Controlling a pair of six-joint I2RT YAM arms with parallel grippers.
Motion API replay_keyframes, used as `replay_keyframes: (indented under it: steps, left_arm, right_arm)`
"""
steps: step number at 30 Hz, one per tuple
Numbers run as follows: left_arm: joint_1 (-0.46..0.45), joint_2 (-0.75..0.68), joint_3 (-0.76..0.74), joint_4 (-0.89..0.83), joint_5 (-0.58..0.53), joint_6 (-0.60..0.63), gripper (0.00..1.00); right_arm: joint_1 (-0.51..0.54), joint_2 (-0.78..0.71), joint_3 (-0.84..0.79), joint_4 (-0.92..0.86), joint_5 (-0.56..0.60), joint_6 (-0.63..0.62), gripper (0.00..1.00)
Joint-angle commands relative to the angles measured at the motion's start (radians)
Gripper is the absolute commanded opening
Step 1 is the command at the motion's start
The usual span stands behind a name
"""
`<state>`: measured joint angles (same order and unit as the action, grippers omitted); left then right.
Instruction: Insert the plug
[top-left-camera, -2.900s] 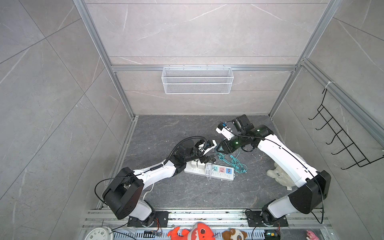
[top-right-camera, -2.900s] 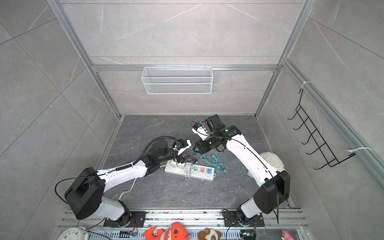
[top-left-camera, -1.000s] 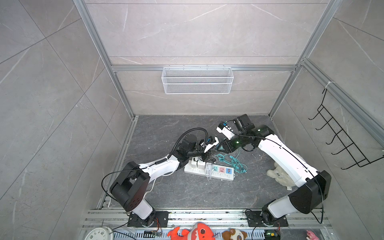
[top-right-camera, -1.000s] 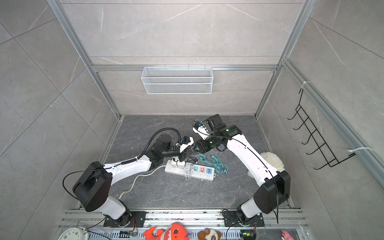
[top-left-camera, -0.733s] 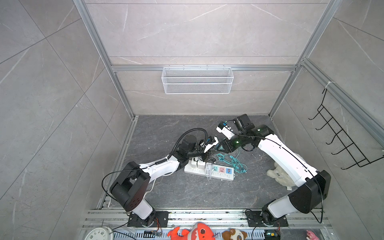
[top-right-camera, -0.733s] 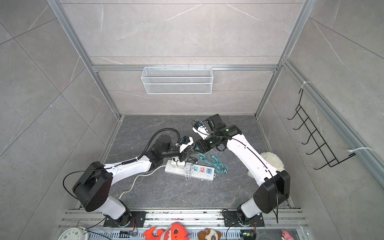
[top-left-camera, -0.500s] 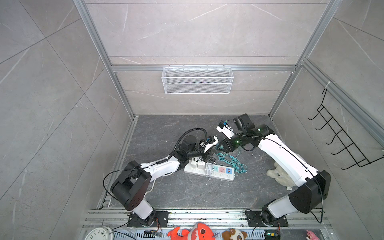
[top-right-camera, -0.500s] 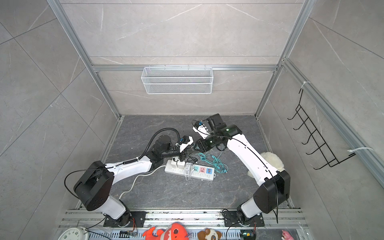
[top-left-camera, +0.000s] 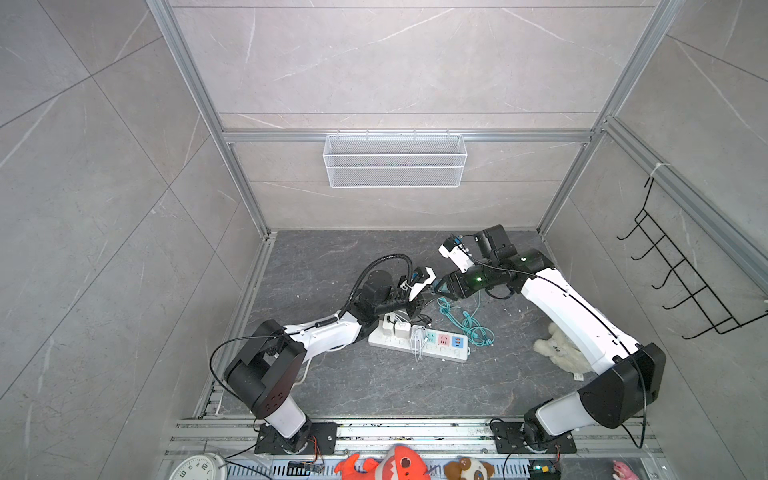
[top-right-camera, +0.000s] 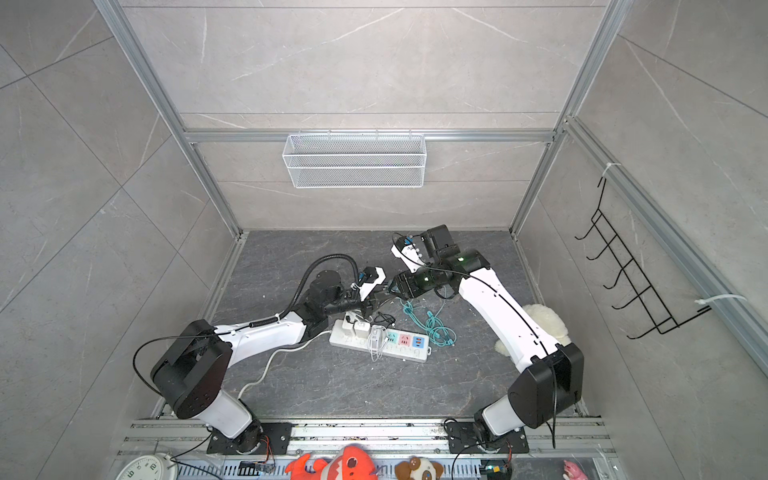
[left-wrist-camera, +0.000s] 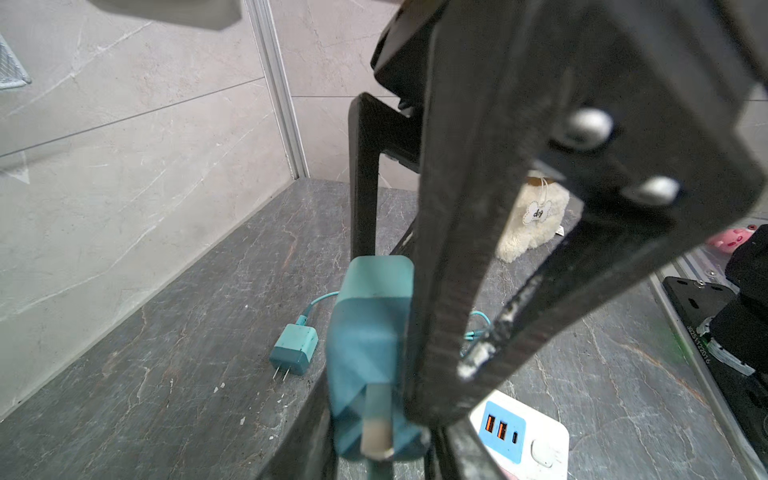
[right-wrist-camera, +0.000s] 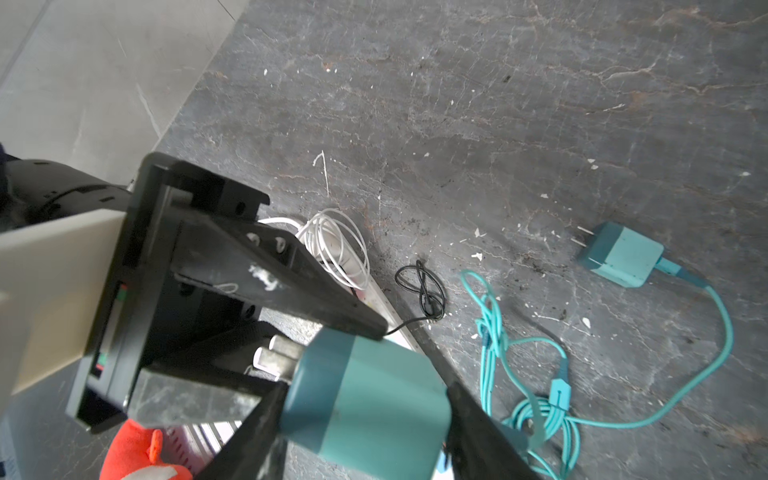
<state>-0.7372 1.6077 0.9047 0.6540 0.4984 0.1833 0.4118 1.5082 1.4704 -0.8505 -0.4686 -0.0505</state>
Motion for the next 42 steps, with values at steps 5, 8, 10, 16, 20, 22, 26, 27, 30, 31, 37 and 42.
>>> replay_keyframes:
  steps: [5, 8, 10, 16, 20, 22, 26, 27, 30, 31, 37, 42]
  left_arm:
    - [-0.005, -0.009, 0.028, 0.140, 0.006, -0.031, 0.06]
    - [-0.013, 0.009, 0.048, 0.127, 0.014, -0.032, 0.06]
    - [-0.016, 0.019, 0.046, 0.146, 0.015, -0.033, 0.05]
    - [-0.022, 0.030, -0.005, 0.315, -0.036, -0.079, 0.04]
    - [-0.023, 0.038, -0.026, 0.397, -0.105, -0.111, 0.05]
    - [-0.030, 0.044, -0.028, 0.419, -0.129, -0.118, 0.05]
    - [-0.043, 0.059, -0.031, 0.453, -0.164, -0.142, 0.05]
    - [-0.044, 0.066, -0.030, 0.469, -0.167, -0.154, 0.05]
    - [-0.058, 0.084, -0.019, 0.485, -0.192, -0.164, 0.05]
    - [-0.063, 0.092, -0.014, 0.496, -0.199, -0.172, 0.05]
    - [-0.079, 0.147, 0.016, 0.609, -0.261, -0.227, 0.04]
    - [-0.079, 0.167, 0.042, 0.615, -0.321, -0.240, 0.04]
  right_arm:
    - [-0.023, -0.053, -0.040, 0.090, -0.089, 0.054, 0.67]
    - [-0.022, -0.034, -0.014, 0.084, -0.143, 0.050, 0.65]
    - [-0.023, -0.025, -0.007, 0.082, -0.135, 0.044, 0.67]
    - [-0.059, -0.051, -0.001, 0.123, -0.101, 0.107, 0.68]
    - [-0.141, -0.101, -0.020, 0.195, -0.102, 0.231, 0.68]
    - [-0.190, -0.104, -0.031, 0.238, -0.127, 0.292, 0.69]
    - [-0.232, -0.072, -0.032, 0.307, -0.131, 0.347, 0.68]
    - [-0.240, -0.057, -0.031, 0.327, -0.164, 0.351, 0.68]
    - [-0.252, -0.046, -0.037, 0.365, -0.197, 0.356, 0.67]
    - [-0.255, -0.050, -0.047, 0.381, -0.210, 0.356, 0.66]
    - [-0.300, -0.150, -0.213, 0.514, -0.267, 0.415, 0.62]
    - [-0.328, -0.250, -0.372, 0.582, -0.294, 0.444, 0.57]
